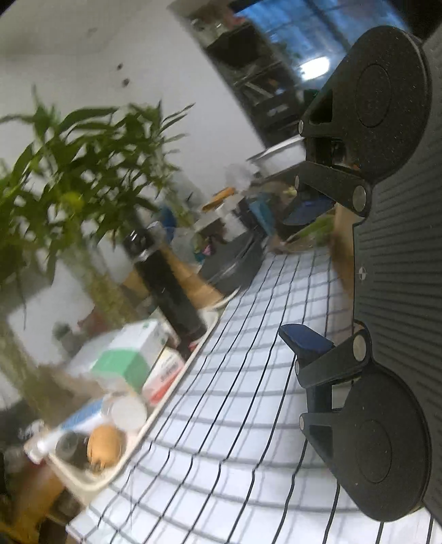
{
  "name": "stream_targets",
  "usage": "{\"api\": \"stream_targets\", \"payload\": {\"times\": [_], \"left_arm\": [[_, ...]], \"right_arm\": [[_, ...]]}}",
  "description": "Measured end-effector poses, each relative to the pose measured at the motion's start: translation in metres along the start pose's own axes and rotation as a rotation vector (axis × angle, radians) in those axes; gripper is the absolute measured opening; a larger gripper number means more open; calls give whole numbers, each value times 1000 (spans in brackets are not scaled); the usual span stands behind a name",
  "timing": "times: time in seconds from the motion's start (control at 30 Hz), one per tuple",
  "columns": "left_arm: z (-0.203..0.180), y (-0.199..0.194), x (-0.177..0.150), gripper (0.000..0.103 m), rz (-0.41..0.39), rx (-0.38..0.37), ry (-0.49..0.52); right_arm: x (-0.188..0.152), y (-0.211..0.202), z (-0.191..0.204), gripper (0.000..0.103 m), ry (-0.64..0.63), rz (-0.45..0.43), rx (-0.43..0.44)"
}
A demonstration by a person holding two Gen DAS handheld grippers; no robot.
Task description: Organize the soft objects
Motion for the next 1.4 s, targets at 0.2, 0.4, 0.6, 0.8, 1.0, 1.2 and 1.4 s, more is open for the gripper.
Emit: {"api": "stream_targets", "payload": {"times": [0.2, 0.4, 0.6, 0.8, 1.0, 1.2, 1.4], "left_arm": [[18, -4, 8, 64, -28, 144, -11], [12, -6, 10, 64, -23, 360, 94], [-24, -15, 14, 64, -24, 568, 266], [-70, -22, 9, 65, 4, 683, 401], [-114, -33, -4, 78, -15, 699, 479], [-151, -37, -21, 97, -41, 677, 528], [-171, -39, -44, 103, 17, 686, 575]], "right_arm": [[7, -4, -22, 103, 92, -39, -92], [6, -2, -24, 103, -22, -30, -340], [6, -3, -4, 103, -188, -22, -513], [4, -23, 21, 103, -215, -74, -543], [1, -49, 54, 103, -290, -119, -638], [-14, -79, 98, 103, -399, -234, -762], [-34, -101, 117, 103, -275, -190, -707]]}}
Point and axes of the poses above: each gripper's, at about its wrist camera, not at the fingertips, and y roughly the way its jaws point, z to its left, x to its top, the point moved 6 cm from there along y, roughly the way its jaws point, and after that the axes turned 6 degrees about -x, right-handed, at the moved point
